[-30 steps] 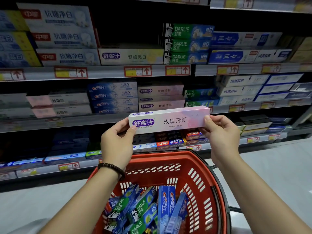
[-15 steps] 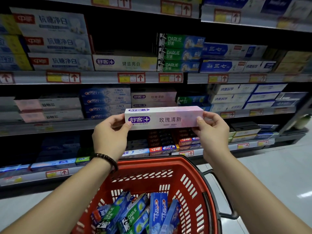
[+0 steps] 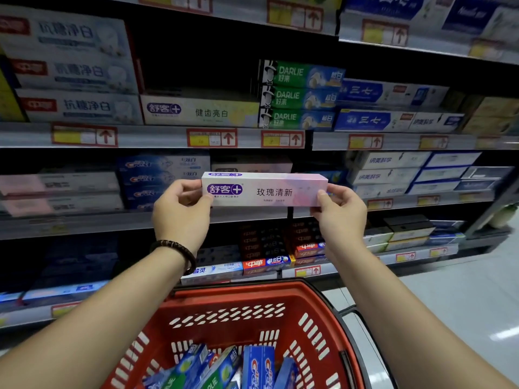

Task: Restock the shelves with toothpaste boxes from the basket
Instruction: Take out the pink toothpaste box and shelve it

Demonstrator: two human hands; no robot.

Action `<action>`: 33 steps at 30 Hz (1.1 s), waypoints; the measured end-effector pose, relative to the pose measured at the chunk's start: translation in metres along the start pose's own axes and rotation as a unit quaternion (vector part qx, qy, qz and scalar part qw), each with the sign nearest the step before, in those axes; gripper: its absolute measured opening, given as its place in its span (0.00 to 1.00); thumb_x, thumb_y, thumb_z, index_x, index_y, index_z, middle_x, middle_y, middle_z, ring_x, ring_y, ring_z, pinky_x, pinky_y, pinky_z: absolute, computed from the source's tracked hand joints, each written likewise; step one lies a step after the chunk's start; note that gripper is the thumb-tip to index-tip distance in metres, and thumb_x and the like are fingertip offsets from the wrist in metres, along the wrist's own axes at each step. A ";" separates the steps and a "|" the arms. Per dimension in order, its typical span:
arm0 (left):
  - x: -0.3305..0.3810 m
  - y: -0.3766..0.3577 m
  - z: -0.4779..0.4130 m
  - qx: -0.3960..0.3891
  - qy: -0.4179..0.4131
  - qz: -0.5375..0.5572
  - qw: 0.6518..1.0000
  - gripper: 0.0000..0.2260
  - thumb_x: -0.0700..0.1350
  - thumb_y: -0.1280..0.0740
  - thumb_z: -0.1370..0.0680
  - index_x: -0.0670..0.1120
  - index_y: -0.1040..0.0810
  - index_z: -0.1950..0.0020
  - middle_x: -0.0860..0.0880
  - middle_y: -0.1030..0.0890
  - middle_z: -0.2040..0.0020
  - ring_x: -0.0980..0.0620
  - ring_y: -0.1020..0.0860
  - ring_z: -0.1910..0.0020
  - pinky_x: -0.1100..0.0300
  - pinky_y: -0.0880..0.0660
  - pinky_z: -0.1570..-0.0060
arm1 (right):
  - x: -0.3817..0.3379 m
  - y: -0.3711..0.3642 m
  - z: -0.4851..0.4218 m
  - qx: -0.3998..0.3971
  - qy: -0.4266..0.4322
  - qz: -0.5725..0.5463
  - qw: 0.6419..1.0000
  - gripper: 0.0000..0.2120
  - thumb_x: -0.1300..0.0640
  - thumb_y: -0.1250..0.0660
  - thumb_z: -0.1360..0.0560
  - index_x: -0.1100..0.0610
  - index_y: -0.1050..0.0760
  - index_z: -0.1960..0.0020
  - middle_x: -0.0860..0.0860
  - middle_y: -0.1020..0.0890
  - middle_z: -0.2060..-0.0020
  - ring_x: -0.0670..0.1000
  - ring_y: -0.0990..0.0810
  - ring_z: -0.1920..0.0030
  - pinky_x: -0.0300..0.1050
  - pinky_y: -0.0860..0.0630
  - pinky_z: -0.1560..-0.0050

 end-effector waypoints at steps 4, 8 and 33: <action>-0.004 -0.014 -0.010 -0.007 0.008 -0.007 1.000 0.08 0.44 0.23 0.24 0.58 0.15 0.52 0.61 0.14 0.55 0.62 0.16 0.52 0.63 0.21 0.52 | 0.005 -0.010 -0.016 0.009 0.001 0.001 1.000 0.04 0.54 0.29 0.20 0.44 0.18 0.49 0.47 0.12 0.57 0.50 0.12 0.53 0.59 0.14 0.46; -0.010 -0.027 -0.019 -0.011 0.015 -0.023 1.000 0.14 0.37 0.28 0.23 0.57 0.15 0.49 0.61 0.14 0.53 0.62 0.17 0.53 0.71 0.24 0.61 | 0.013 -0.019 -0.037 0.013 0.003 -0.011 1.000 0.06 0.57 0.30 0.18 0.45 0.20 0.48 0.48 0.13 0.53 0.49 0.13 0.52 0.55 0.14 0.45; -0.065 -0.079 -0.065 -0.096 0.039 0.014 0.995 0.29 0.38 0.29 0.21 0.54 0.29 0.22 0.61 0.22 0.39 0.63 0.23 0.48 0.64 0.28 0.47 | 0.068 -0.090 -0.087 -0.079 -0.022 -0.043 0.996 0.15 0.62 0.32 0.18 0.41 0.23 0.42 0.46 0.16 0.42 0.49 0.16 0.41 0.55 0.19 0.34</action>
Point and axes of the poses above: each hand's wrist, its own z-axis away from the middle knuckle, its own y-axis out of the back of the hand, x = y × z, the point moved 10 cm from there along -z, towards the middle knuckle
